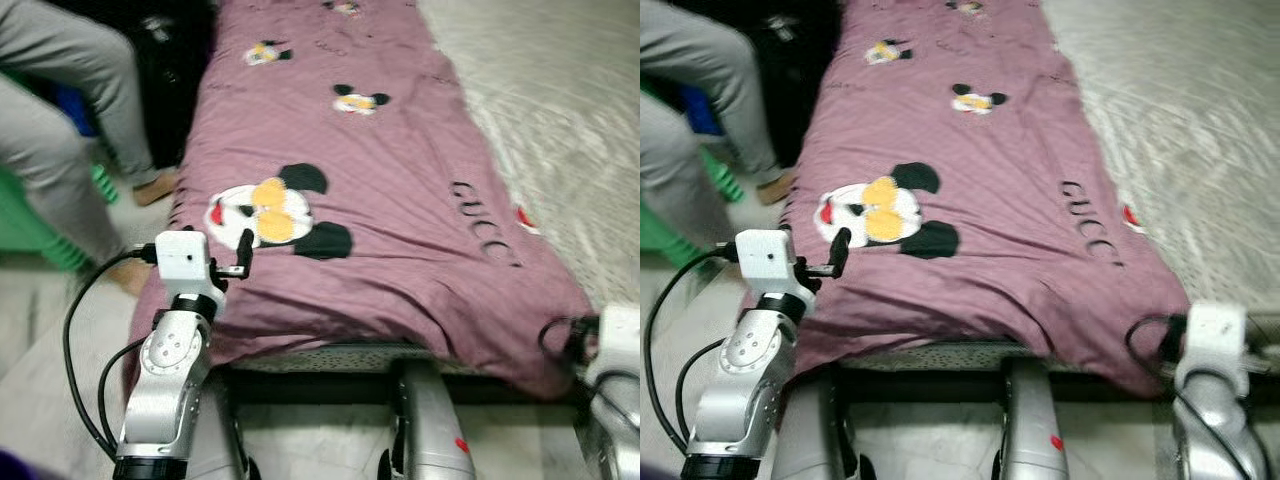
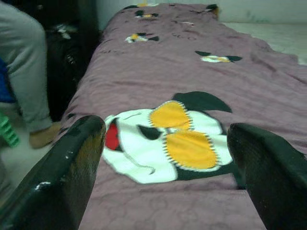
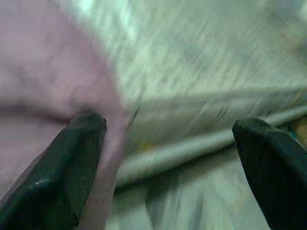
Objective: Clean up the room
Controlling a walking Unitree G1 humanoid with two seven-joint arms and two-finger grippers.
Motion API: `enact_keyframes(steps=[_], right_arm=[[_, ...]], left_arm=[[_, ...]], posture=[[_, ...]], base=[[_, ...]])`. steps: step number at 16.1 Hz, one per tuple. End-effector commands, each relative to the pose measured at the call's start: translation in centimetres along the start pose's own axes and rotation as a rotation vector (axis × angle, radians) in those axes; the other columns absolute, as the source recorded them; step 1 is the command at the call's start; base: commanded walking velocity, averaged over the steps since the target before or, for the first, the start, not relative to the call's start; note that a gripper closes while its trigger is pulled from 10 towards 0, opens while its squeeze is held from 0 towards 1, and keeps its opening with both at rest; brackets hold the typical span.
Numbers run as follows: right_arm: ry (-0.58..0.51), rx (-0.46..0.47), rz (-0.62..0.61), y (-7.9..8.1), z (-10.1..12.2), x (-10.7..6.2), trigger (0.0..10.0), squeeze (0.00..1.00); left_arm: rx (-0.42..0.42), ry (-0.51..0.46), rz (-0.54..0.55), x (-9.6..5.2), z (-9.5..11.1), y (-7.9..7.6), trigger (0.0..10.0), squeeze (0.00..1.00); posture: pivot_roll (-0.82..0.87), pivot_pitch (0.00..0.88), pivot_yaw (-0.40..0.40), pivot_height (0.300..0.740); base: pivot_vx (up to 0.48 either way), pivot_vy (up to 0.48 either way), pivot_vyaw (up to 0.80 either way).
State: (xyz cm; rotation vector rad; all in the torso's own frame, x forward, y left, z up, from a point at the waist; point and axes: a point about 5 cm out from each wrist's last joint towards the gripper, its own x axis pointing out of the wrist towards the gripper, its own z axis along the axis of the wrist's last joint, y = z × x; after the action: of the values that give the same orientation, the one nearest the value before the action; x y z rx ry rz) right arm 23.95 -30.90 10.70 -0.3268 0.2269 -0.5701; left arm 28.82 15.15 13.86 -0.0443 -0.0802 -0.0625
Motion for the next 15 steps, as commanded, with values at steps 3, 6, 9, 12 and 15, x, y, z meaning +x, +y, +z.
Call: enact_keyframes(steps=[3,6,9,12,15], right_arm=[[-0.134,0.008,0.156,1.6,2.6,-2.5,10.0,0.0],[0.023,0.0,0.241,1.5,-1.7,-5.5,10.0,0.0],[0.269,-0.096,0.362,1.7,-7.8,-7.8,10.0,0.0],[0.405,-0.075,0.322,1.3,-10.5,-7.2,10.0,0.0],[0.199,-0.169,0.105,-1.6,-6.9,-3.8,10.0,0.0]], left_arm=[[0.021,0.009,-0.006,-0.6,-0.2,0.5,10.0,0.0],[0.023,0.01,-0.007,-0.8,-0.2,0.7,10.0,0.0],[0.019,0.016,-0.028,-0.6,-0.4,0.3,10.0,0.0],[0.022,0.015,-0.034,-0.1,-0.3,0.2,10.0,0.0],[0.028,0.005,-0.025,0.1,0.0,0.6,10.0,0.0]], posture=[[-0.1,0.068,0.015,0.507],[-0.1,0.069,0.013,0.507],[-0.11,0.077,0.024,0.507],[-0.11,0.081,0.029,0.507],[-0.11,0.078,0.031,0.507]], base=[[0.0,0.0,0.0],[0.0,0.0,0.0],[0.0,0.0,0.0],[0.0,0.0,0.0],[0.0,0.0,0.0]])
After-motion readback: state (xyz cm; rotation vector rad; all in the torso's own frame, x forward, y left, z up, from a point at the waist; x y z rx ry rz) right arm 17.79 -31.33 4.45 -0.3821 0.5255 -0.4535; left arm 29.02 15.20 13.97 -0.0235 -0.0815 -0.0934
